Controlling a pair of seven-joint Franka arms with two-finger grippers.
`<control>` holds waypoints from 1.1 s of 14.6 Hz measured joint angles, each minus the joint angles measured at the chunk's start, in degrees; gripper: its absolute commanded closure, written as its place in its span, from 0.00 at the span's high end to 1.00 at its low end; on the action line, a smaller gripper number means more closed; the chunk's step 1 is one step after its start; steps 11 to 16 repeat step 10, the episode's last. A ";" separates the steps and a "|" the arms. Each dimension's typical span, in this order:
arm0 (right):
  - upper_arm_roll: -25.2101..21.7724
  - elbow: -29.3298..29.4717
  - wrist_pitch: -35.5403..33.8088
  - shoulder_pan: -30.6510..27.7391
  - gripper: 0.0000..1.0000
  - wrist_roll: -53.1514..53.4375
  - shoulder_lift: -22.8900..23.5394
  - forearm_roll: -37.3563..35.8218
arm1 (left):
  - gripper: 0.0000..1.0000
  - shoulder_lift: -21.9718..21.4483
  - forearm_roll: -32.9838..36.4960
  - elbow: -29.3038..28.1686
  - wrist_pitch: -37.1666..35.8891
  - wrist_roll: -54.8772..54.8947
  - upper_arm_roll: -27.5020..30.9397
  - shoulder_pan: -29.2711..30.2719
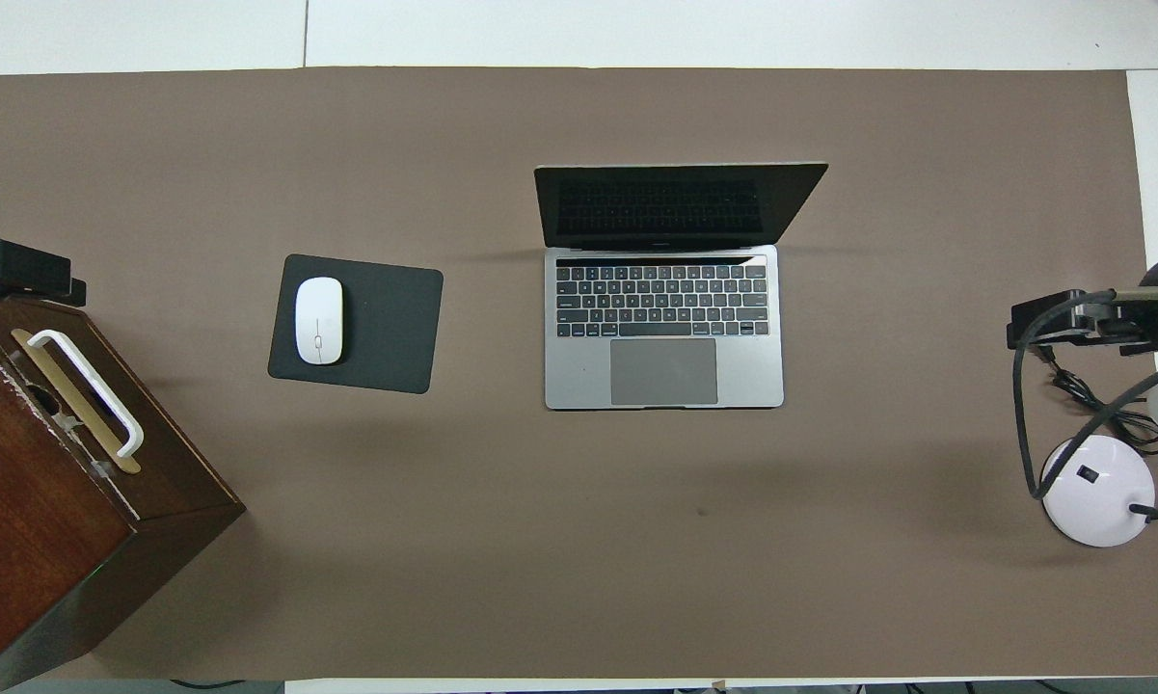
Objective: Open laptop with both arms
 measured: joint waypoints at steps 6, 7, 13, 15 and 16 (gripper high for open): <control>0.00 0.00 0.00 0.00 1.00 0.00 0.00 0.00 | 1.00 0.00 0.00 0.03 0.00 0.00 0.31 0.10; 0.00 0.00 0.00 0.00 1.00 0.00 0.00 0.00 | 1.00 -0.02 0.00 0.08 -0.01 0.00 0.32 0.10; 0.00 0.00 0.00 0.00 1.00 0.00 0.00 0.00 | 1.00 -0.19 0.00 0.13 -0.02 0.00 0.41 0.11; 0.00 0.00 0.00 0.00 1.00 0.00 0.00 0.00 | 1.00 -0.19 0.00 0.13 -0.02 0.00 0.41 0.11; 0.00 0.00 0.00 0.00 1.00 0.00 0.00 0.00 | 1.00 -0.19 0.00 0.13 -0.02 0.00 0.41 0.11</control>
